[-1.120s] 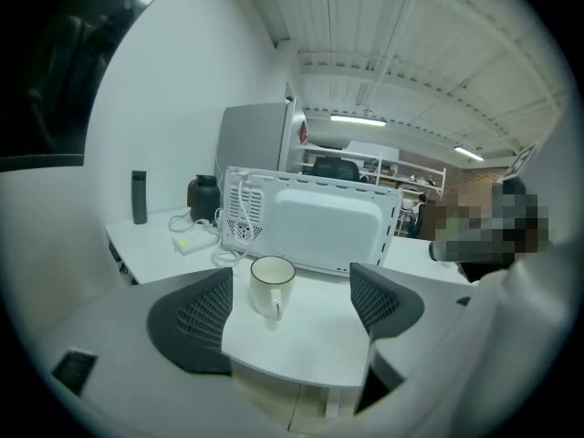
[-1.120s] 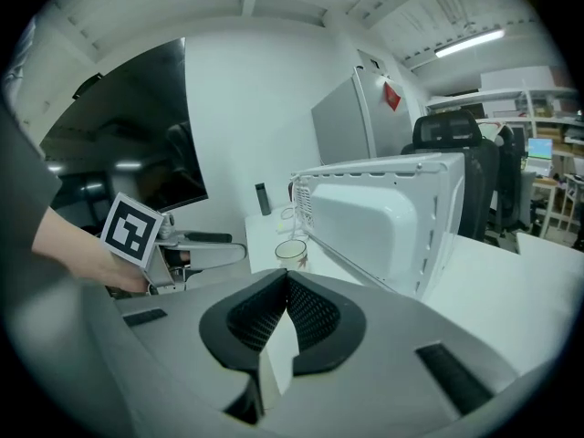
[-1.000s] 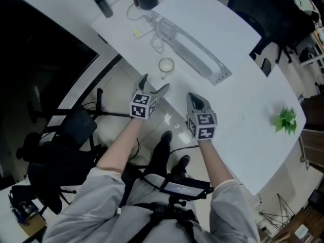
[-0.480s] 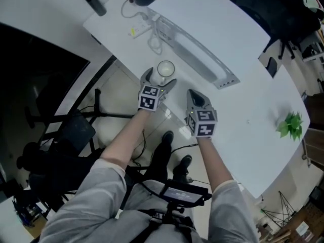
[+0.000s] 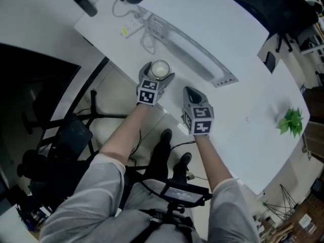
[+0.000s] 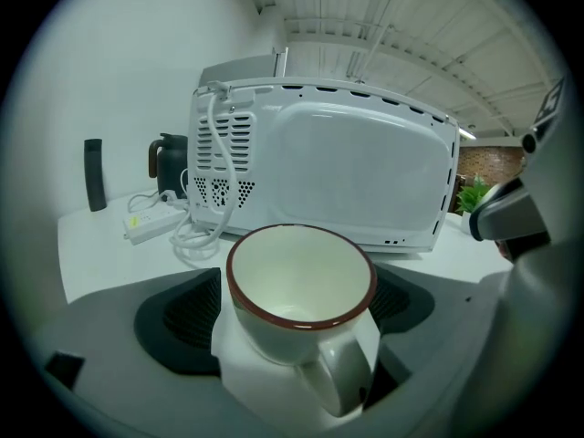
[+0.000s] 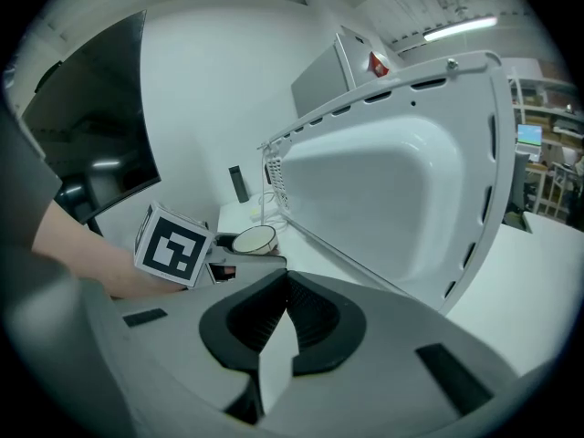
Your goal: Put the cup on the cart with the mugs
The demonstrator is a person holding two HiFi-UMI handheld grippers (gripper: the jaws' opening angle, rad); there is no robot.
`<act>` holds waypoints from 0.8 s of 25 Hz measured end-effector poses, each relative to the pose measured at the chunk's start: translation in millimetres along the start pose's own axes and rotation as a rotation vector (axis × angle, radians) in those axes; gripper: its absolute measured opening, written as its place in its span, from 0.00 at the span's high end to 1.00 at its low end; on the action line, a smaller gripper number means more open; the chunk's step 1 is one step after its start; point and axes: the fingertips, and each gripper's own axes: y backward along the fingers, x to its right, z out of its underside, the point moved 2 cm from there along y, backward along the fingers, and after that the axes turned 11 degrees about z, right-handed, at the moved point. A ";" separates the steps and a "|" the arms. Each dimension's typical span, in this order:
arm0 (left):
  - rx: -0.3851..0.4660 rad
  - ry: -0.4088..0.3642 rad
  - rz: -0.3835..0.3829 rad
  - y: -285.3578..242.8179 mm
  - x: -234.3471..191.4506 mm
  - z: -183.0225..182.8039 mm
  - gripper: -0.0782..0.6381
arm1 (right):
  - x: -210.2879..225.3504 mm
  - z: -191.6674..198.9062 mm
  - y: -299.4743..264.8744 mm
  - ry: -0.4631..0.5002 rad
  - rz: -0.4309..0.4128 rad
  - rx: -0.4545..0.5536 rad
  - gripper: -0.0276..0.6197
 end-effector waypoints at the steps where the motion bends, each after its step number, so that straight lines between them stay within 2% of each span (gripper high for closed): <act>1: -0.003 0.000 0.005 -1.1 0.0 1.4 0.21 | 0.5 -1.2 0.2 -0.001 0.000 0.001 0.95; 3: -0.007 -0.003 0.012 -2.3 0.5 4.2 0.24 | 2.1 -3.0 1.0 -0.005 0.001 0.006 0.95; 5: -0.009 -0.011 0.012 -2.1 1.2 5.6 0.32 | 4.4 -2.9 2.2 -0.007 0.004 0.006 0.95; 20: 0.006 -0.051 0.038 4.7 5.7 2.6 0.33 | 9.9 6.1 7.2 -0.009 0.012 -0.003 0.95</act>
